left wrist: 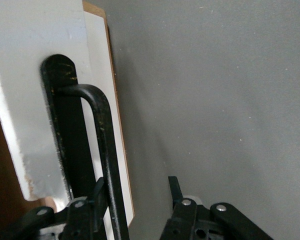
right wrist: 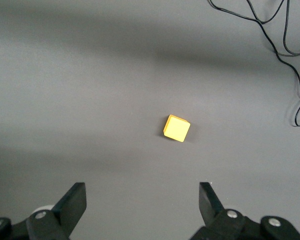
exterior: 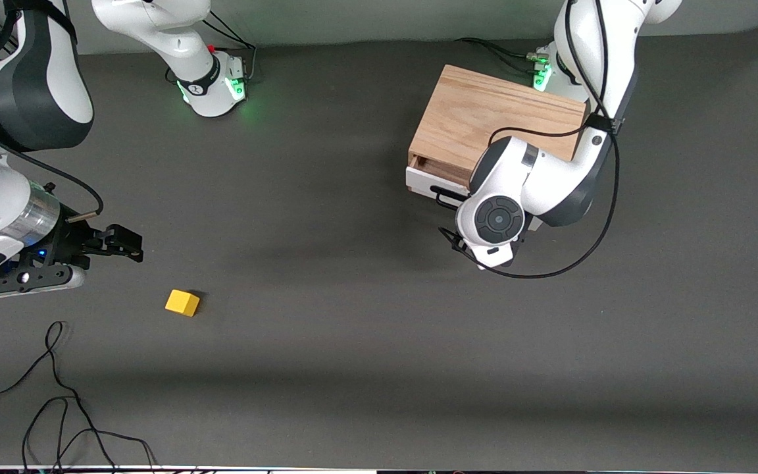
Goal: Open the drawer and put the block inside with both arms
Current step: 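Lower the left gripper and close it on the drawer handle, then pull the drawer open by its handle with the left gripper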
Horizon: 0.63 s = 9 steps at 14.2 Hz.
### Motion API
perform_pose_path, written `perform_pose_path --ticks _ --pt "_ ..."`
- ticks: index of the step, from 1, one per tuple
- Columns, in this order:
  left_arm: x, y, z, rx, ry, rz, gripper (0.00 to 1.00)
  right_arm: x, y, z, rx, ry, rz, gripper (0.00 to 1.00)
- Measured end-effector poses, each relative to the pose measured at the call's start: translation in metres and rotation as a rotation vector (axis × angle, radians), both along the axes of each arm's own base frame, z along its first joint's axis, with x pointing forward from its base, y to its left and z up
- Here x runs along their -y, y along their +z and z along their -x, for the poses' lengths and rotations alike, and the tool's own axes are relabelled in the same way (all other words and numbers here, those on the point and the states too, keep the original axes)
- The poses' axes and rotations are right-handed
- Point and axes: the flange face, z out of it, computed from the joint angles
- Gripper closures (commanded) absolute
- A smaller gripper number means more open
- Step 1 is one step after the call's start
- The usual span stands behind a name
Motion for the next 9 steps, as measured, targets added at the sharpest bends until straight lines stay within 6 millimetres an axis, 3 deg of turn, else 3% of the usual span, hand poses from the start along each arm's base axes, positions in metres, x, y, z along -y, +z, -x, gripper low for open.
perform_pose_path --ticks 9 --pt "0.0063 0.0039 -0.0063 0.079 -0.009 0.015 0.45 -0.0001 0.0003 0.0000 0.001 0.000 0.000 0.00"
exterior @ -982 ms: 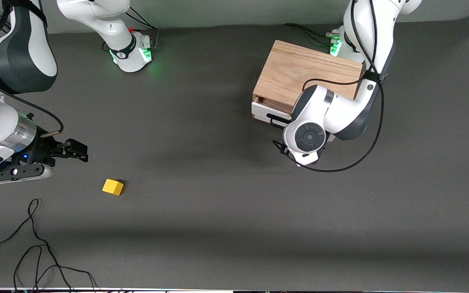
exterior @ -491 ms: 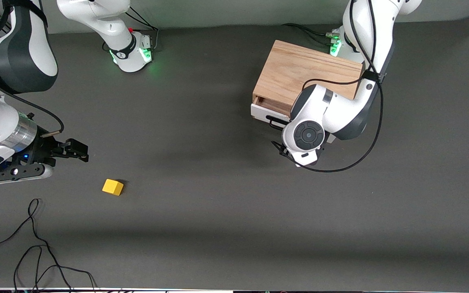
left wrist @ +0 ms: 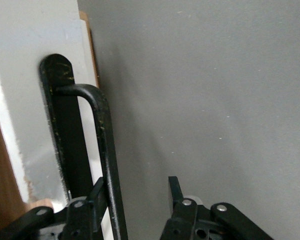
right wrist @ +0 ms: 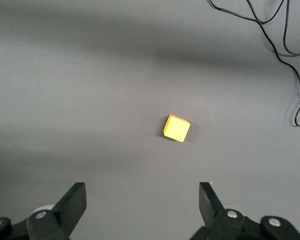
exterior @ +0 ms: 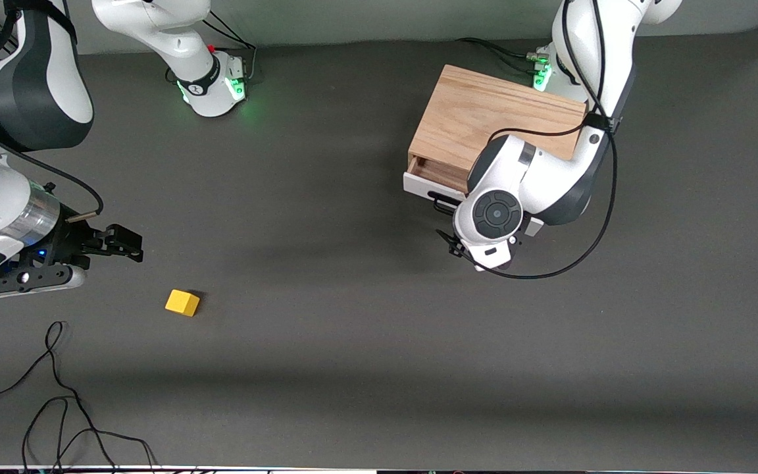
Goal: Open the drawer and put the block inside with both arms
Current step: 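Pull the drawer open by its handle with the left gripper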
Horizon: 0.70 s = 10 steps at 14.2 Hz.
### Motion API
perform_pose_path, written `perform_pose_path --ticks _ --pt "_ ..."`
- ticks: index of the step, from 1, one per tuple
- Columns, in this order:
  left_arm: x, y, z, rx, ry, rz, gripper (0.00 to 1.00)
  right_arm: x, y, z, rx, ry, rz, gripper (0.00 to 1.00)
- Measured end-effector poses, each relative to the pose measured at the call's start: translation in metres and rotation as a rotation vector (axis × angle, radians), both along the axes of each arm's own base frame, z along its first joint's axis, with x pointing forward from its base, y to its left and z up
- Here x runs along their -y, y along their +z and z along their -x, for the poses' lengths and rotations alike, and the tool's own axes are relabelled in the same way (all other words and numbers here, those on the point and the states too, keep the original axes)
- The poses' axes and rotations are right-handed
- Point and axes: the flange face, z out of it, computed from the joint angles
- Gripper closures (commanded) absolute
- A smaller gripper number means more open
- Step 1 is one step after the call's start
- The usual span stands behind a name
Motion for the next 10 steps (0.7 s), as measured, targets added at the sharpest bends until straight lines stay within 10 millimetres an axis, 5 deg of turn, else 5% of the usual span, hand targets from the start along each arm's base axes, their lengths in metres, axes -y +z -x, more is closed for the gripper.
perform_pose_path --ticks 10 --pt "0.028 0.036 -0.021 0.228 -0.021 0.035 0.45 0.000 0.000 0.000 0.001 0.000 0.000 0.00"
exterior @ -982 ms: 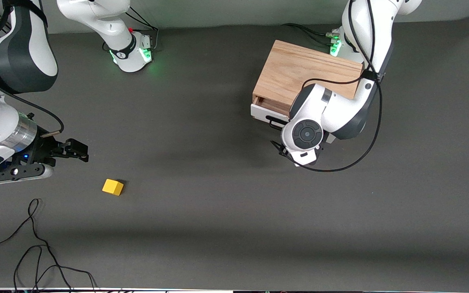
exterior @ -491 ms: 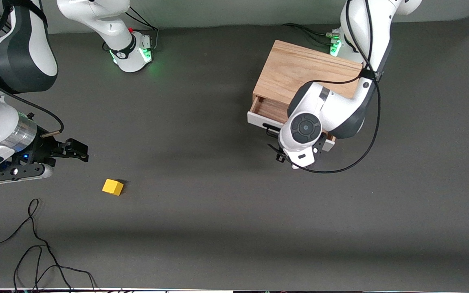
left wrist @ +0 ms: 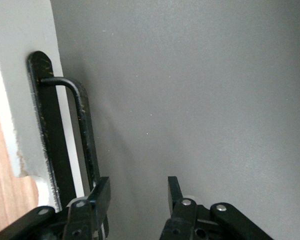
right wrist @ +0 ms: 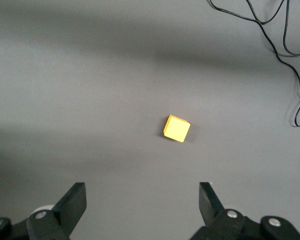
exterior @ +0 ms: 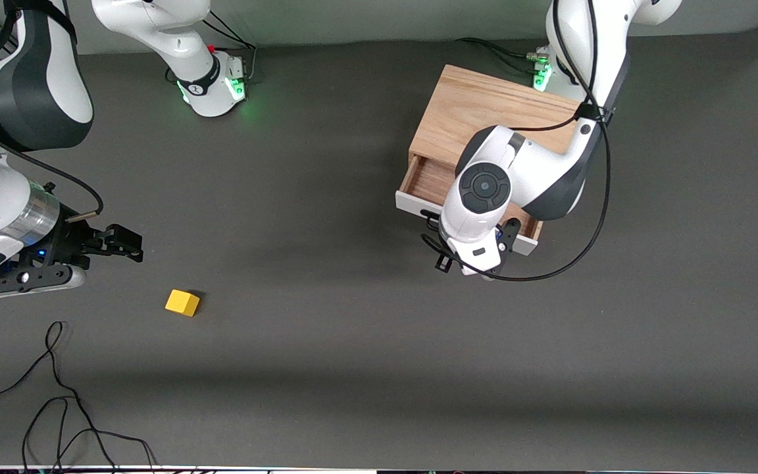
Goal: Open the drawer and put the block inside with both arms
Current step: 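Pull the drawer open by its handle with the left gripper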
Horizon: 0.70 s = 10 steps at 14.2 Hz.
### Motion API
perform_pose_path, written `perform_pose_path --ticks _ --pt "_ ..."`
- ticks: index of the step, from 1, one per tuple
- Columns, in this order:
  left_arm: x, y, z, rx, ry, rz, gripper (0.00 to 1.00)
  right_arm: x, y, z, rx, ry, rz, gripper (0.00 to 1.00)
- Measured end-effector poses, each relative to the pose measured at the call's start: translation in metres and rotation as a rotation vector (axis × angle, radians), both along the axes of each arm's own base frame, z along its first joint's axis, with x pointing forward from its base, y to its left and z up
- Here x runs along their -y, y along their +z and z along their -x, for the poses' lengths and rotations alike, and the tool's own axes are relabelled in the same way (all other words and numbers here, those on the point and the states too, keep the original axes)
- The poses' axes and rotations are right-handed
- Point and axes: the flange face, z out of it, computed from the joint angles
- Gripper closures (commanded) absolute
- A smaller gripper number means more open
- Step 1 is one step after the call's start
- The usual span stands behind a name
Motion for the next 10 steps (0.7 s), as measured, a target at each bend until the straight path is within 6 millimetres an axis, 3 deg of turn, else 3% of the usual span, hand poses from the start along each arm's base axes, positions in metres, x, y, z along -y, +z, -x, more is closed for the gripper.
perform_pose_path --ticks 3,4,5,6,8,10 --pt "-0.001 0.002 -0.003 0.017 -0.011 -0.014 0.39 0.000 0.000 0.000 0.000 0.000 0.000 0.00" --pt "-0.002 0.004 -0.005 0.021 -0.009 -0.016 0.32 0.000 0.000 0.000 0.000 0.000 0.000 0.00" --pt "-0.004 0.009 -0.007 0.019 -0.006 -0.020 0.21 0.000 0.000 0.000 0.001 0.000 0.000 0.00" --pt "-0.007 0.017 -0.009 0.007 -0.003 -0.030 0.01 0.000 0.000 0.000 0.002 0.000 0.000 0.00" --pt "-0.009 0.049 -0.012 -0.032 -0.002 -0.055 0.00 0.001 0.001 -0.001 0.010 -0.001 -0.001 0.00" --pt "-0.012 0.099 -0.010 -0.064 -0.012 -0.076 0.00 0.001 0.002 -0.001 0.012 -0.002 -0.001 0.00"
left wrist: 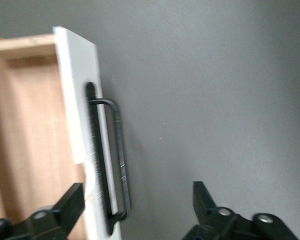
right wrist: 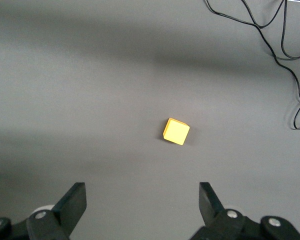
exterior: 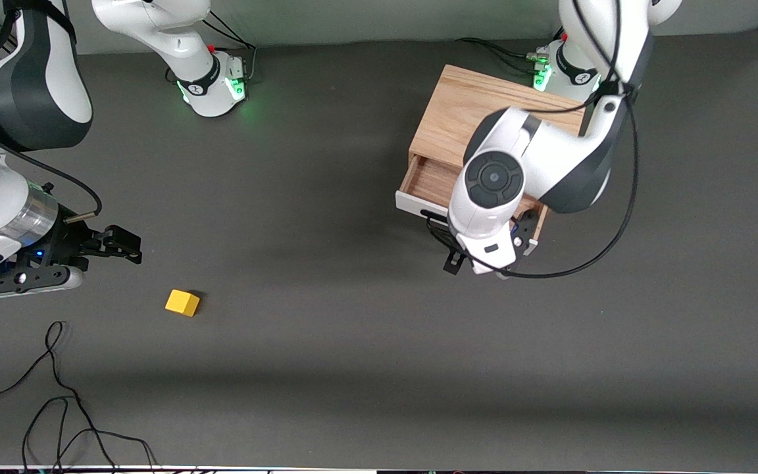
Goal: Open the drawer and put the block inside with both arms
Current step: 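Pull the drawer open by its handle with the left gripper, then release the handle with the left gripper while the right gripper reaches the cube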
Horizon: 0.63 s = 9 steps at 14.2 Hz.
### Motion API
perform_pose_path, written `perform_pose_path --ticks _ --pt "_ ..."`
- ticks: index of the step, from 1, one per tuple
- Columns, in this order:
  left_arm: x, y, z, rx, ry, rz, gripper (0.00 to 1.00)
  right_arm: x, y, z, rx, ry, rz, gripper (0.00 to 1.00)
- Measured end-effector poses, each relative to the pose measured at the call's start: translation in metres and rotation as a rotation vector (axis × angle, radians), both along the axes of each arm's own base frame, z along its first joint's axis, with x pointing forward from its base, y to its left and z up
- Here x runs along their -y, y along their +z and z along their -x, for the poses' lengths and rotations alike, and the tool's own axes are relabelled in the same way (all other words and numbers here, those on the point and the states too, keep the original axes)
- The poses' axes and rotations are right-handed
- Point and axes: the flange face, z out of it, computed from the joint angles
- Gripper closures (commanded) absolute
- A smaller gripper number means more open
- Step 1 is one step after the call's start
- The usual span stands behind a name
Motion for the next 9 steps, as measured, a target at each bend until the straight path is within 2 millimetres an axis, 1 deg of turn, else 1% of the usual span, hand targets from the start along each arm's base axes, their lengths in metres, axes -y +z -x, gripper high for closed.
perform_pose_path --ticks 1,2,4,5,6,7,9 --pt "-0.006 0.027 0.002 -0.016 -0.020 -0.009 0.00 0.001 0.000 0.000 0.000 -0.001 0.000 0.00" --pt "-0.017 0.054 0.003 -0.031 -0.055 -0.012 0.00 0.001 0.000 0.000 0.000 -0.002 0.001 0.00" --pt "-0.055 0.099 0.001 -0.059 -0.171 0.001 0.00 0.002 -0.005 -0.002 -0.002 -0.003 0.002 0.00" --pt "-0.078 0.118 -0.002 -0.062 -0.244 0.018 0.00 0.001 -0.012 -0.006 0.001 -0.002 0.002 0.00" --pt "-0.101 0.133 -0.004 -0.062 -0.321 0.036 0.00 0.001 -0.026 -0.013 0.004 -0.002 0.003 0.00" --pt "-0.123 0.147 -0.006 -0.061 -0.410 0.054 0.00 0.001 -0.045 -0.021 0.003 -0.003 0.004 0.00" --pt "-0.163 0.167 -0.010 -0.047 -0.606 0.077 0.00 0.004 -0.096 -0.037 -0.009 -0.010 0.008 0.00"
